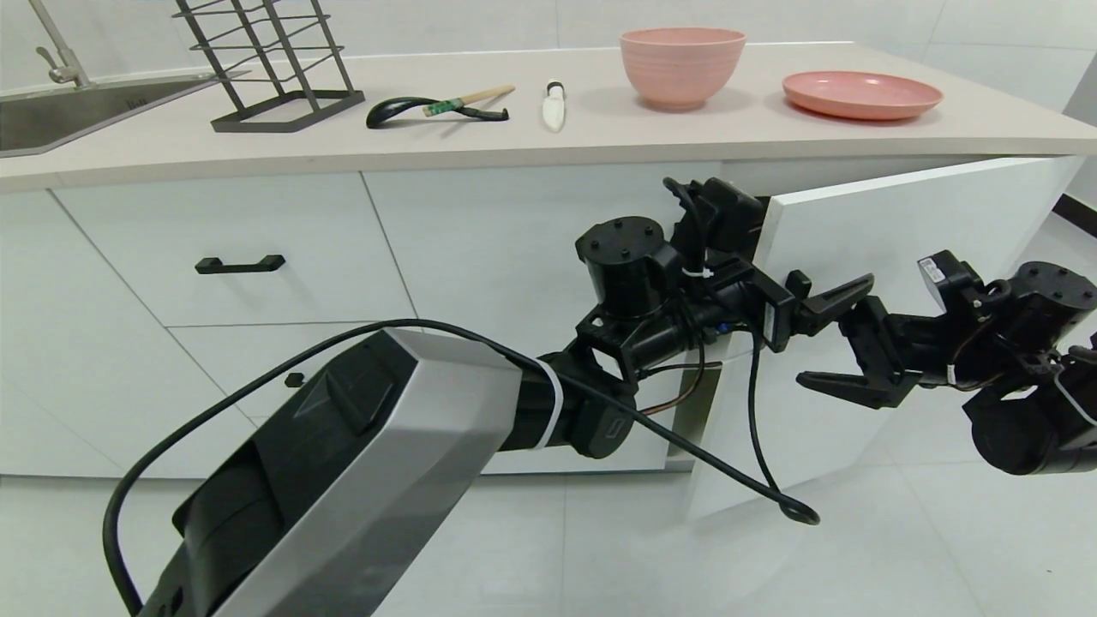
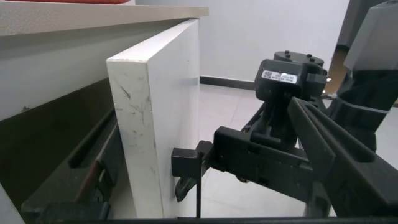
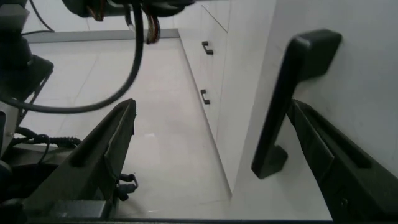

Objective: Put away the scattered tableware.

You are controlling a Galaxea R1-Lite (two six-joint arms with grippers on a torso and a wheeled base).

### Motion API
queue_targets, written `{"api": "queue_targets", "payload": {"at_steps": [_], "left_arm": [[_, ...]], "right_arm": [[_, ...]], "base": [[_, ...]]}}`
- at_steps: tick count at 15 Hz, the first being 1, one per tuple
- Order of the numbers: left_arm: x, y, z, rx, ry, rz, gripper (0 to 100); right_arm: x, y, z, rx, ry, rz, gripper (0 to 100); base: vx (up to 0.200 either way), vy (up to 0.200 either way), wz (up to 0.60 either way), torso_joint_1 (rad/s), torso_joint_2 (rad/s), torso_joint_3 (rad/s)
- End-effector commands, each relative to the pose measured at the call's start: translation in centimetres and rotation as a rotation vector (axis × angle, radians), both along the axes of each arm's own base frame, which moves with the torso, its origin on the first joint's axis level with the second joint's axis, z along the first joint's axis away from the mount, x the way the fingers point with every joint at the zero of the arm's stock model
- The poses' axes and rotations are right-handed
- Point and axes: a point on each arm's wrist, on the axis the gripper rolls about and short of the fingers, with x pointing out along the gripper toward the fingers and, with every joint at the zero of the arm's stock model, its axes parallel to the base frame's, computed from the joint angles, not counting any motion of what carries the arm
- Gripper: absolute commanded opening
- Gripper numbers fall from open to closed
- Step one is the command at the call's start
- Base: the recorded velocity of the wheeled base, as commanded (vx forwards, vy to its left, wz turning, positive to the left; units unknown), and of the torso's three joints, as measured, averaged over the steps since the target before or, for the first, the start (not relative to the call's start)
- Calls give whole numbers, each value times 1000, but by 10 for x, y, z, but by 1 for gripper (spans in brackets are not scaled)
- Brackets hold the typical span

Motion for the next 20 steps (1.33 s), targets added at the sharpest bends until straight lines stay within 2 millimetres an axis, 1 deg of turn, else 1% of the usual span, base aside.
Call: {"api": "queue_targets", "payload": {"at_steps": [1, 3, 6, 8, 10, 11, 12, 13, 14, 15, 16, 17, 18, 19, 20], "left_arm": [[-8, -4, 7, -9, -9, -24, 100], [-13, -5, 10, -14, -11, -30, 100], [-14, -5, 8, -30, -15, -28, 100], [-20, -6, 0, -35, 6, -44, 100], [-22, -8, -1, -36, 9, -52, 100], [-24, -9, 1, -41, 5, -58, 100], [-25, -9, 2, -43, 3, -58, 100], [-25, -9, 3, -50, -3, -57, 100], [-25, -9, 3, -54, -6, -57, 100], [-25, -8, 3, -59, -7, -53, 100], [-25, -8, 4, -71, -12, -43, 100], [-25, -8, 4, -75, -14, -39, 100], [-25, -8, 3, -74, -13, -39, 100], [-25, -8, 3, -73, -12, -39, 100], [-25, -8, 1, -71, -10, -39, 100]], "right_arm": [[5, -6, -11, 5, 24, -34, 100], [7, -10, -16, 5, 33, -45, 100], [2, -18, -9, 2, -11, -88, 100], [-18, -25, -9, 16, 5, -187, 100], [-39, -31, -5, 13, 21, -214, 100], [-63, -36, 4, 13, 19, -243, 100], [-74, -38, 7, 13, 22, -252, 100], [-103, -36, 10, 15, 48, -263, 100], [-123, -32, 8, 15, 71, -261, 100], [-146, -27, 14, 10, 48, -258, 100], [-165, -24, 23, 8, -3, -262, 100], [-179, -22, 33, 12, -60, -297, 100], [-192, -21, 40, 32, -114, -385, 100], [-206, -20, 43, 51, -149, -462, 100], [-216, -18, 46, 60, -177, -485, 100]], "base": [[0, 0, 0, 0, 0, 0], [0, 0, 0, 0, 0, 0], [0, 0, 0, 0, 0, 0], [0, 0, 0, 0, 0, 0], [0, 0, 0, 0, 0, 0], [0, 0, 0, 0, 0, 0], [0, 0, 0, 0, 0, 0], [0, 0, 0, 0, 0, 0], [0, 0, 0, 0, 0, 0], [0, 0, 0, 0, 0, 0], [0, 0, 0, 0, 0, 0], [0, 0, 0, 0, 0, 0], [0, 0, 0, 0, 0, 0], [0, 0, 0, 0, 0, 0], [0, 0, 0, 0, 0, 0]]}}
